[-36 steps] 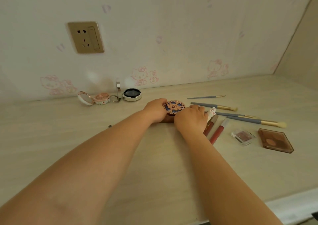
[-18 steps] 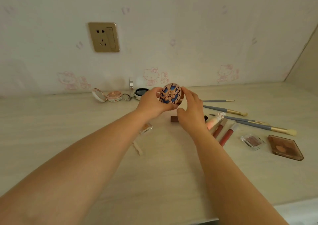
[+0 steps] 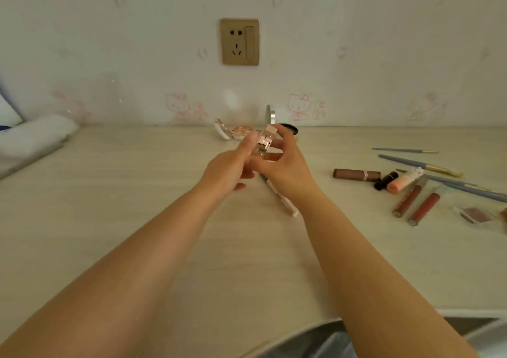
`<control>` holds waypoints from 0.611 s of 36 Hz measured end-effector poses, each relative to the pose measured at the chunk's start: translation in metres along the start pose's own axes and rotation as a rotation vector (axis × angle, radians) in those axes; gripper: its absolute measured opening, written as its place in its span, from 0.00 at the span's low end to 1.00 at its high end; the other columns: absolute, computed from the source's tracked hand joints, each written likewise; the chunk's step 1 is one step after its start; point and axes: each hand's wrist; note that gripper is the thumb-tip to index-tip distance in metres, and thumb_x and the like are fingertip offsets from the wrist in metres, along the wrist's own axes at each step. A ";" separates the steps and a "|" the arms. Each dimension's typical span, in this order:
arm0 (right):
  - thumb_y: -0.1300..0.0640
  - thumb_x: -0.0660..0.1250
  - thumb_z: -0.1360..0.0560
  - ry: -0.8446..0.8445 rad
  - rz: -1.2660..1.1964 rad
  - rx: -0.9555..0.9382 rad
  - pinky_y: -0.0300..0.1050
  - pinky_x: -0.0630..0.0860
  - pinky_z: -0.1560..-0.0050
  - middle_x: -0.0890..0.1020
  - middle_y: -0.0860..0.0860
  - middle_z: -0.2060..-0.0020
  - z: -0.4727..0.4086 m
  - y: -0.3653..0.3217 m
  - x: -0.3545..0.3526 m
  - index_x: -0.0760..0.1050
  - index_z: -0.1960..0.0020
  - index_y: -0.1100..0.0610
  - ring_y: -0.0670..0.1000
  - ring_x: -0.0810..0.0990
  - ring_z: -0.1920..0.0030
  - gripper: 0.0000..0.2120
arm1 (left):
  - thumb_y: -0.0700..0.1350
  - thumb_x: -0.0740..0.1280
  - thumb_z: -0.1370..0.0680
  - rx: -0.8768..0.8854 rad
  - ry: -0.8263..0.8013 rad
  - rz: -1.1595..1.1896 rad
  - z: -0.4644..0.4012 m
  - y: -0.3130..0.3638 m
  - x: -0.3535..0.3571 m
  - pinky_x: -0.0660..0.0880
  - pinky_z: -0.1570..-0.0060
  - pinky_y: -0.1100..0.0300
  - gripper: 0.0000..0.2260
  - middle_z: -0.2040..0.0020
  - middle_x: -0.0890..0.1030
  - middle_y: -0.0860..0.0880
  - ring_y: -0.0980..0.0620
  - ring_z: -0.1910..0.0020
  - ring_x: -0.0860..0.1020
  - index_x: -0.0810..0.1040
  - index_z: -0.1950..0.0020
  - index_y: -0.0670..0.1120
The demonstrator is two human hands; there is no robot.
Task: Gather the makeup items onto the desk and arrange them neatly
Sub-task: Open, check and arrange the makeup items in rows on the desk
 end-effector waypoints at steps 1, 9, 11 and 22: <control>0.54 0.74 0.32 -0.008 -0.080 0.055 0.41 0.77 0.53 0.78 0.45 0.47 0.000 0.000 0.004 0.65 0.36 0.47 0.45 0.80 0.50 0.28 | 0.67 0.52 0.25 0.018 0.058 0.005 0.003 -0.003 -0.003 0.76 0.51 0.55 0.25 0.54 0.82 0.52 0.54 0.53 0.80 0.80 0.53 0.51; 0.34 0.51 0.24 -0.224 -0.506 0.231 0.45 0.69 0.57 0.78 0.56 0.53 0.002 0.016 0.032 0.78 0.45 0.52 0.53 0.75 0.57 0.27 | 0.60 0.53 0.21 0.411 0.275 -0.228 0.012 -0.037 -0.007 0.65 0.52 0.79 0.22 0.41 0.72 0.49 0.56 0.45 0.72 0.72 0.36 0.47; 0.31 0.48 0.26 -0.234 -0.525 0.223 0.53 0.66 0.52 0.76 0.59 0.50 0.001 0.019 0.036 0.80 0.47 0.51 0.57 0.72 0.50 0.30 | 0.63 0.54 0.24 0.471 0.233 -0.182 0.016 -0.037 -0.005 0.67 0.42 0.72 0.27 0.36 0.69 0.51 0.59 0.41 0.70 0.68 0.31 0.49; 0.33 0.40 0.24 -0.157 -0.489 0.296 0.63 0.65 0.35 0.79 0.59 0.49 0.004 0.021 0.035 0.79 0.49 0.52 0.68 0.69 0.35 0.35 | 0.65 0.60 0.31 0.497 0.136 -0.265 0.016 -0.045 -0.002 0.71 0.37 0.51 0.35 0.33 0.69 0.52 0.55 0.34 0.68 0.62 0.27 0.51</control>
Point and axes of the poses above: each hand's wrist, its own z-axis away from the middle knuckle, its own x-axis out of the palm, y = z × x
